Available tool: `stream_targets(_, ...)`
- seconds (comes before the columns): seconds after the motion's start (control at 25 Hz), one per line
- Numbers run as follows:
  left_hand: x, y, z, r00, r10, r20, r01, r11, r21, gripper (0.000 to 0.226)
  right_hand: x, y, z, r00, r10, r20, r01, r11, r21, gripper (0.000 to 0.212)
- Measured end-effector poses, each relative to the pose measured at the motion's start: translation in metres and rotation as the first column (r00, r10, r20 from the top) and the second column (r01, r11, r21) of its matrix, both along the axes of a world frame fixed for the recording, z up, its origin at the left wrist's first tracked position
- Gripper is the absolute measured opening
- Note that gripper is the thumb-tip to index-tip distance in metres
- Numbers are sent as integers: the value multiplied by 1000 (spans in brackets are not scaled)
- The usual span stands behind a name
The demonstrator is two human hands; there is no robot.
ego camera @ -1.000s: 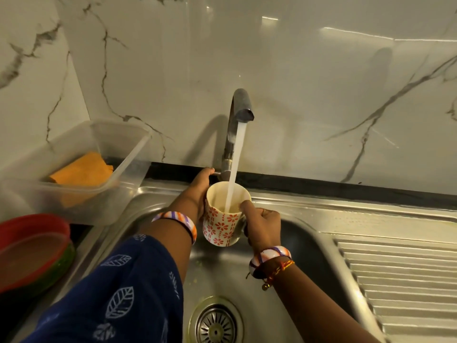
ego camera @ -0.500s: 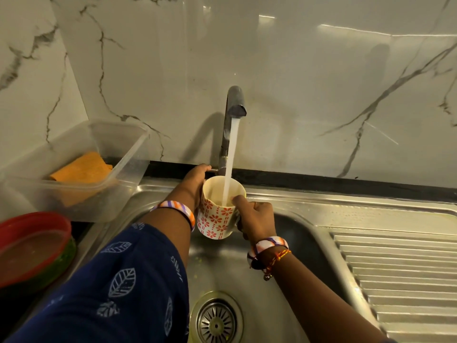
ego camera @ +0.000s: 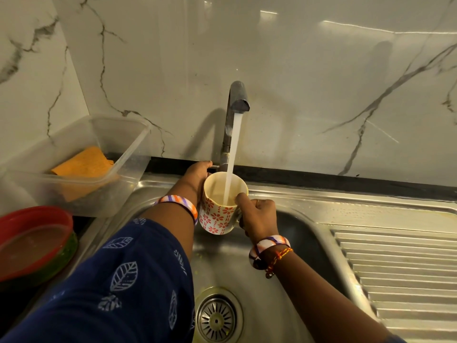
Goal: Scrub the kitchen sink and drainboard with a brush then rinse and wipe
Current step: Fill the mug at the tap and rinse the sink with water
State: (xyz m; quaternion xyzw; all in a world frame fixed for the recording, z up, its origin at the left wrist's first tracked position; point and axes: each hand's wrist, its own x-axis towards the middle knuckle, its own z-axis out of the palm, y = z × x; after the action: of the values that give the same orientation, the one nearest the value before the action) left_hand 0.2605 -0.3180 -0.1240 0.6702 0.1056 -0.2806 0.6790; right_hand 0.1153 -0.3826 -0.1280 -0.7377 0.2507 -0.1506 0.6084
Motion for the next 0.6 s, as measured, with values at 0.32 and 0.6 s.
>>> stream_targets(0.32, -2, 1, 1, 1000, -13, -14, 13, 1000, 26, 35, 2, -3, -1, 1000, 18, -12, -18, 1000, 4, 42)
stream_targets(0.6, 1, 3, -2, 999, -23, -29, 24, 1000, 9, 38, 3, -2, 3, 1000, 21, -23, -21, 1000, -3, 41)
